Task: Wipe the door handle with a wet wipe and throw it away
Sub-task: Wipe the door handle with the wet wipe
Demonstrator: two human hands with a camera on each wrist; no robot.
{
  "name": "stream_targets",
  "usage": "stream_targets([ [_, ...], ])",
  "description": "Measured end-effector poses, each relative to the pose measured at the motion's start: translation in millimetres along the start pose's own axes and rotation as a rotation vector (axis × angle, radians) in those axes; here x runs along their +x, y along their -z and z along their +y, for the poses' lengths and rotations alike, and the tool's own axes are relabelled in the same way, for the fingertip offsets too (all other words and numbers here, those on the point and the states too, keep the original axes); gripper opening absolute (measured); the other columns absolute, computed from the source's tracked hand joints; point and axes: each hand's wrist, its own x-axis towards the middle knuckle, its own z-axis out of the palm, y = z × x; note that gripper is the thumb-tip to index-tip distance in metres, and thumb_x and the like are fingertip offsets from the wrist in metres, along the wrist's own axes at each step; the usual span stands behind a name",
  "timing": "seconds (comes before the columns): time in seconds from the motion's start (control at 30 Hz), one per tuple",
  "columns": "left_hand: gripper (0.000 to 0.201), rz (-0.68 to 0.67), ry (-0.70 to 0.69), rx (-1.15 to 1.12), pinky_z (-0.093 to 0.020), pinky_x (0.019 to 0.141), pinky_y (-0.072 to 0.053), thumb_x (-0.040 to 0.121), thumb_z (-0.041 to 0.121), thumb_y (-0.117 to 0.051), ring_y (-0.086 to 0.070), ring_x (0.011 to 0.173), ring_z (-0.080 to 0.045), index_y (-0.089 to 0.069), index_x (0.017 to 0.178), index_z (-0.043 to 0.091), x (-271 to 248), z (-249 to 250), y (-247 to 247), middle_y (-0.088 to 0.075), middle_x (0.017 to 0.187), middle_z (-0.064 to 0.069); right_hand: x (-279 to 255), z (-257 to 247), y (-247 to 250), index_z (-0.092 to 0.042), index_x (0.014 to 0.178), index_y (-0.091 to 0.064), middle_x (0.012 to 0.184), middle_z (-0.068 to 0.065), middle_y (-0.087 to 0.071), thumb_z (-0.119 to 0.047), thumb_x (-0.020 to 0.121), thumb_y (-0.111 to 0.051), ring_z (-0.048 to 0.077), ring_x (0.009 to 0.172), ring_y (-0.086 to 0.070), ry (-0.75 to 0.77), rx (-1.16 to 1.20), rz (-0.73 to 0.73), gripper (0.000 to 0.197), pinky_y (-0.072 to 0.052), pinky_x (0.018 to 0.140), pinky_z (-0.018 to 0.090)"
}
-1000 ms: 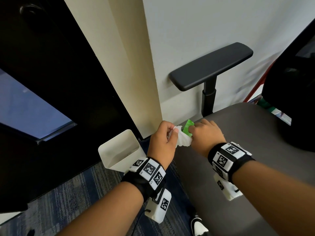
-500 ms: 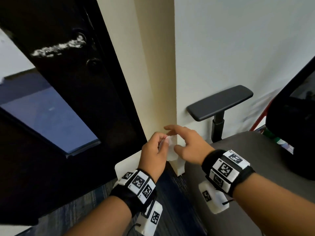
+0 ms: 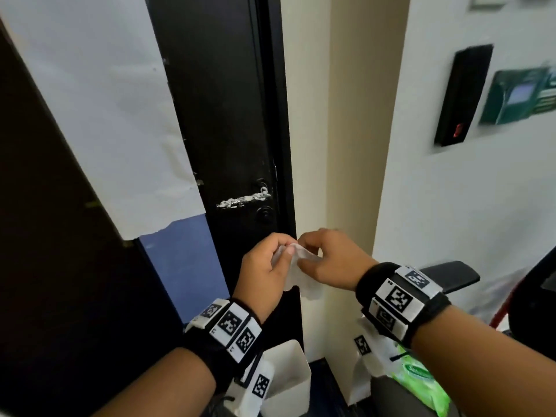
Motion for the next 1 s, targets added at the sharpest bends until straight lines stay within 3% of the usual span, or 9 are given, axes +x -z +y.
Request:
stream_targets([
  [0.17, 0.018, 0.03, -0.05, 0.055, -0.01, 0.076, -0.046, 0.094, 0.013, -0.053, -0.061, 0.084, 0.0, -0.065, 0.09, 0.026, 26.3, 36.1, 54.4, -0.067, 0.086, 0.011, 29.7, -59.4, 22.7, -0.028, 0.056, -0.044, 0.057, -0.003, -0.049, -0.025, 0.084, -0.062, 0.013, 0.054, -0.045, 0.093, -0.053, 0.035, 0.034, -0.041, 0.057, 0.027],
  [0.43, 0.022, 0.068, -0.094, 0.127, -0.005, 0.075, -0.043, 0.094, 0.015, -0.052, -0.058, 0.085, 0.006, -0.059, 0.086, 0.035, 55.7, 83.4, 113.7, -0.064, 0.087, 0.015, 56.5, -127.8, 56.6, -0.028, 0.061, -0.053, 0.061, -0.007, -0.053, -0.024, 0.086, -0.063, 0.005, 0.055, -0.047, 0.126, -0.047, -0.016, 0.028, -0.037, 0.057, 0.016],
  [0.53, 0.015, 0.089, -0.075, 0.123, -0.009, 0.077, -0.045, 0.095, 0.018, -0.053, -0.06, 0.086, 0.0, -0.061, 0.091, 0.03, 63.3, 95.8, 130.1, -0.065, 0.089, 0.012, 61.2, -145.3, 65.8, -0.025, 0.064, -0.06, 0.063, -0.006, -0.056, -0.025, 0.088, -0.062, 0.006, 0.058, -0.051, 0.093, 0.04, 0.004, 0.025, -0.042, 0.059, 0.018],
  [0.63, 0.014, 0.097, -0.056, 0.114, -0.018, 0.079, -0.049, 0.093, 0.016, -0.056, -0.061, 0.087, -0.006, -0.062, 0.1, 0.026, 71.7, 105.0, 143.6, -0.064, 0.091, 0.01, 63.9, -158.7, 74.0, -0.011, 0.073, -0.068, 0.069, 0.007, -0.062, -0.026, 0.089, -0.062, 0.01, 0.063, -0.056, 0.048, 0.203, 0.045, 0.023, -0.048, 0.062, 0.025],
  [0.7, 0.022, 0.08, -0.049, 0.117, -0.016, 0.079, -0.049, 0.091, 0.01, -0.057, -0.061, 0.087, -0.007, -0.06, 0.103, 0.028, 76.0, 108.3, 150.6, -0.063, 0.089, 0.007, 65.8, -163.3, 78.4, -0.004, 0.081, -0.069, 0.075, 0.014, -0.064, -0.024, 0.09, -0.06, 0.013, 0.067, -0.057, 0.025, 0.319, 0.075, 0.024, -0.049, 0.064, 0.026],
  [0.77, 0.029, 0.062, -0.056, 0.148, -0.01, 0.076, -0.046, 0.091, 0.007, -0.057, -0.061, 0.087, -0.004, -0.057, 0.104, 0.032, 80.1, 108.0, 155.5, -0.062, 0.088, 0.006, 68.1, -163.4, 79.9, 0.0, 0.08, -0.067, 0.071, 0.01, -0.06, -0.022, 0.091, -0.059, 0.014, 0.065, -0.055, -0.005, 0.415, 0.095, 0.026, -0.046, 0.061, 0.023],
  [0.9, 0.026, 0.059, -0.041, 0.176, -0.008, 0.078, -0.043, 0.09, 0.01, -0.058, -0.058, 0.089, 0.003, -0.057, 0.104, 0.031, 88.4, 99.2, 157.4, -0.062, 0.091, 0.012, 74.6, -147.5, 75.9, -0.016, 0.064, -0.066, 0.064, -0.001, -0.06, -0.026, 0.091, -0.058, 0.014, 0.062, -0.056, -0.105, 0.632, 0.082, 0.03, -0.045, 0.058, 0.023],
  [1.0, 0.018, 0.089, -0.034, 0.179, -0.007, 0.074, -0.043, 0.091, 0.014, -0.058, -0.058, 0.088, 0.005, -0.062, 0.098, 0.03, 101.0, 83.3, 153.4, -0.063, 0.093, 0.017, 89.0, -124.4, 68.6, -0.013, 0.085, -0.074, 0.092, 0.008, -0.072, -0.035, 0.088, -0.061, 0.025, 0.087, -0.068, -0.217, 0.793, 0.117, 0.026, -0.055, 0.077, 0.036],
])
